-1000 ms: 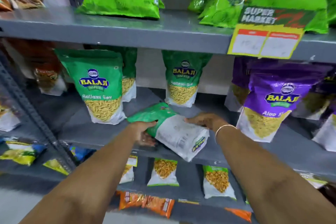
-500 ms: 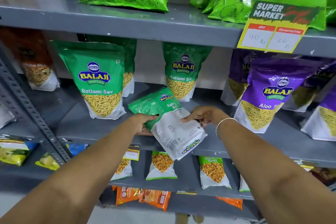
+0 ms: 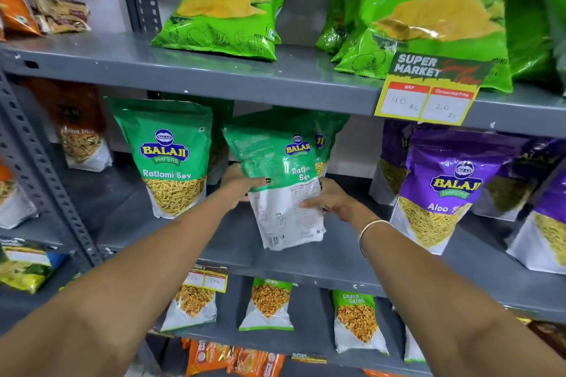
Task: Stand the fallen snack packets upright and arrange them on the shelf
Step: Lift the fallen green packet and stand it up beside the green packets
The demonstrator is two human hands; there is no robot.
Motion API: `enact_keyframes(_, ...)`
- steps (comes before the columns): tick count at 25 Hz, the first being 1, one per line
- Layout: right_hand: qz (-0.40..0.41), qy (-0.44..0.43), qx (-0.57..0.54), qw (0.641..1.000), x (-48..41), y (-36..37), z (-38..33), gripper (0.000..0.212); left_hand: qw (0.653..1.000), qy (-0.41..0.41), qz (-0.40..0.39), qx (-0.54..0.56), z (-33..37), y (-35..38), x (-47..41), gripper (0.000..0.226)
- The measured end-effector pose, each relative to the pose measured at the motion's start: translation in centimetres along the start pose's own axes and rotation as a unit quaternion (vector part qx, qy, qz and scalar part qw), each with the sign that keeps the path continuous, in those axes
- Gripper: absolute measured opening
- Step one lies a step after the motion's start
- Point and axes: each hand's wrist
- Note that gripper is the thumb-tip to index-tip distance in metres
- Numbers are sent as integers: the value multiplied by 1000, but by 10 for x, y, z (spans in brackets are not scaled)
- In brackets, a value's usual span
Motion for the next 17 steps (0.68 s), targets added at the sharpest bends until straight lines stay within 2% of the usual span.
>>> enact_keyframes(2, 52, -37, -7, 998, -8, 1, 16, 72, 995, 63, 36, -66, 5, 9, -8, 58)
enact_keyframes(4, 95, -57, -21, 994, -21, 1, 42, 88, 987, 111, 46, -111, 6, 16, -16, 60)
enact_keyframes(8, 157, -47, -23, 986, -8, 4, 51, 78, 980, 141, 11, -140, -1, 24, -30, 61)
enact_keyframes(10, 159, -32, -12, 987, -6, 1, 51, 72, 985, 115, -34, -123, -5, 25, -33, 61)
enact_keyframes(14, 130, 11, 87, 988, -7, -2, 48, 71, 980, -15, -148, -130, -11, 11, -33, 50)
enact_keyframes(15, 128, 34, 107, 985, -7, -3, 47, 69, 978, -32, -157, -132, -12, 7, -33, 43)
enact_keyframes(17, 133, 67, 73, 986, -5, -1, 43, 58, 981, -40, -147, -121, -16, 3, -36, 38)
Point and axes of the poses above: each hand's wrist, its own x-axis away from the middle knuckle, its own y-axis out of the palm, z = x × y, and after that the axes turned 10 degrees about -y, right-handed
